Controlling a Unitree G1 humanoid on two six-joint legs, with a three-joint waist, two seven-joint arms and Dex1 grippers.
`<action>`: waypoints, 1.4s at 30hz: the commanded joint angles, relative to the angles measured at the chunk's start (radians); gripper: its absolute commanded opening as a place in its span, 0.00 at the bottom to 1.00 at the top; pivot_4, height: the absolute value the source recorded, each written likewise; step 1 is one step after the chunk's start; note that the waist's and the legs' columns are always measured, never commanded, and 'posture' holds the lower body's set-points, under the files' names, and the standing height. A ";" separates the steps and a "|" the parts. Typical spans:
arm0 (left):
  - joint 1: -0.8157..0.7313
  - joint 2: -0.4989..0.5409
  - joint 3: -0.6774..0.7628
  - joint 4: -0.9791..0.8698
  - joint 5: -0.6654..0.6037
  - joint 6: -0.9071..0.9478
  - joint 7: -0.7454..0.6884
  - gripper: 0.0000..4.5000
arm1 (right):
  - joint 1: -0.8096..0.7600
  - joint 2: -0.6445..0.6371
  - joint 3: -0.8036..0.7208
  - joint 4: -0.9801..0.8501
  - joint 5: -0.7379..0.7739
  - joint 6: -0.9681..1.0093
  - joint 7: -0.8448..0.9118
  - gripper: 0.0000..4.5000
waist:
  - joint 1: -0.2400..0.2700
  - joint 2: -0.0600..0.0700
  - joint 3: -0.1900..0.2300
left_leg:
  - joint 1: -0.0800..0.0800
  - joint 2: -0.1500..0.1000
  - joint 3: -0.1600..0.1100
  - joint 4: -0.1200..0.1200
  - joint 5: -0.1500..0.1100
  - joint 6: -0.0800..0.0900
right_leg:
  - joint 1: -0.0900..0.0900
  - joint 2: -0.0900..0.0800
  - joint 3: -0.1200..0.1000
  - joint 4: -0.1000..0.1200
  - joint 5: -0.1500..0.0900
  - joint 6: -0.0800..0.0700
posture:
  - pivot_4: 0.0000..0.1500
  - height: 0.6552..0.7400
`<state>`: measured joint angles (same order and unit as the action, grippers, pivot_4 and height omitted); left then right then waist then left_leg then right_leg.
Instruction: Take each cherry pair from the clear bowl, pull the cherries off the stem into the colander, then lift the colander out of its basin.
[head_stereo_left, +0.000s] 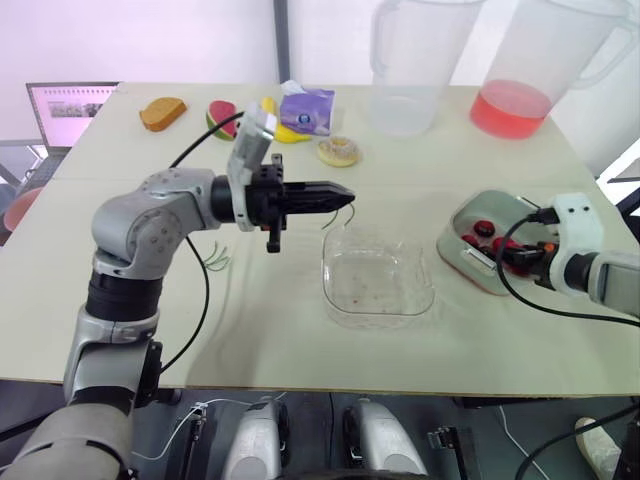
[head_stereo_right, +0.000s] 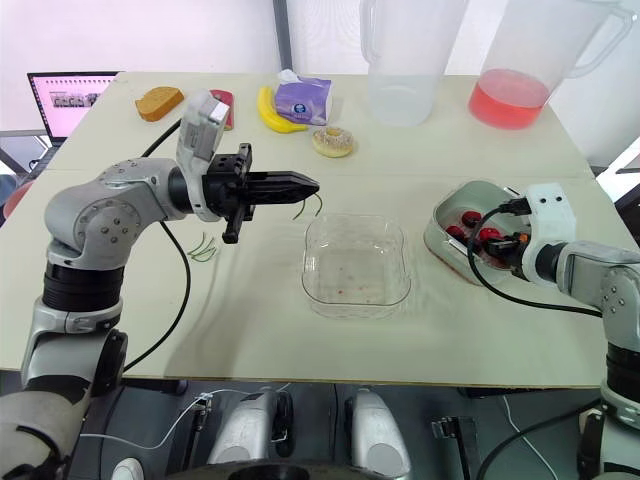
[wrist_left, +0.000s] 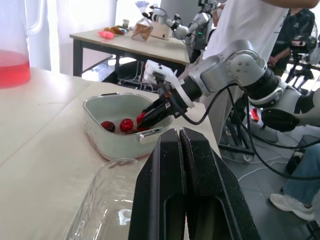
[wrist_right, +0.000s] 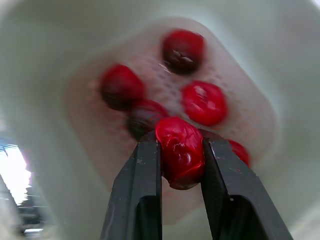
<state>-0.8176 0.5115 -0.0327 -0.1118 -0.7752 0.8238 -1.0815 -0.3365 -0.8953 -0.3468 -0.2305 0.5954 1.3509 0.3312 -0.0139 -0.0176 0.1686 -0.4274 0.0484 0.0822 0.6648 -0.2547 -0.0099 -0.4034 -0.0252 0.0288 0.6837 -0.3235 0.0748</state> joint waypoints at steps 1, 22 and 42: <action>0.000 0.009 0.018 -0.032 -0.010 -0.004 0.002 0.00 | -0.011 -0.022 0.002 -0.005 -0.023 -0.015 0.019 0.13 | 0.000 0.000 0.000 | 0.000 0.000 0.000 0.000 0.000 0.000 | 0.000 0.000 0.000 0.000 0.000 0.000 | 1.00 1.00; -0.003 0.016 0.018 -0.018 -0.001 -0.009 -0.001 0.00 | -0.125 0.025 -0.164 -0.223 0.084 -0.019 0.119 0.99 | 0.000 0.000 0.000 | 0.000 0.000 0.000 0.000 0.000 0.000 | 0.000 0.000 0.000 0.000 0.000 0.000 | 1.00 1.00; 0.139 0.066 0.133 -0.075 0.046 0.040 0.282 0.00 | 0.078 -0.039 0.071 -0.441 0.217 -0.431 0.497 0.99 | 0.000 -0.001 0.000 | 0.001 0.000 -0.003 0.001 -0.001 0.001 | 0.003 -0.001 -0.002 -0.001 0.000 0.000 | 1.00 1.00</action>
<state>-0.7005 0.5494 0.0296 -0.1486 -0.7418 0.8526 -0.8572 -0.2480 -0.9101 -0.2761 -0.6654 0.8352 0.9465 0.8232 -0.0140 -0.0181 0.1690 -0.4259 0.0487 0.0798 0.6656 -0.2552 -0.0090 -0.4000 -0.0269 0.0265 0.6824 -0.3235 0.0749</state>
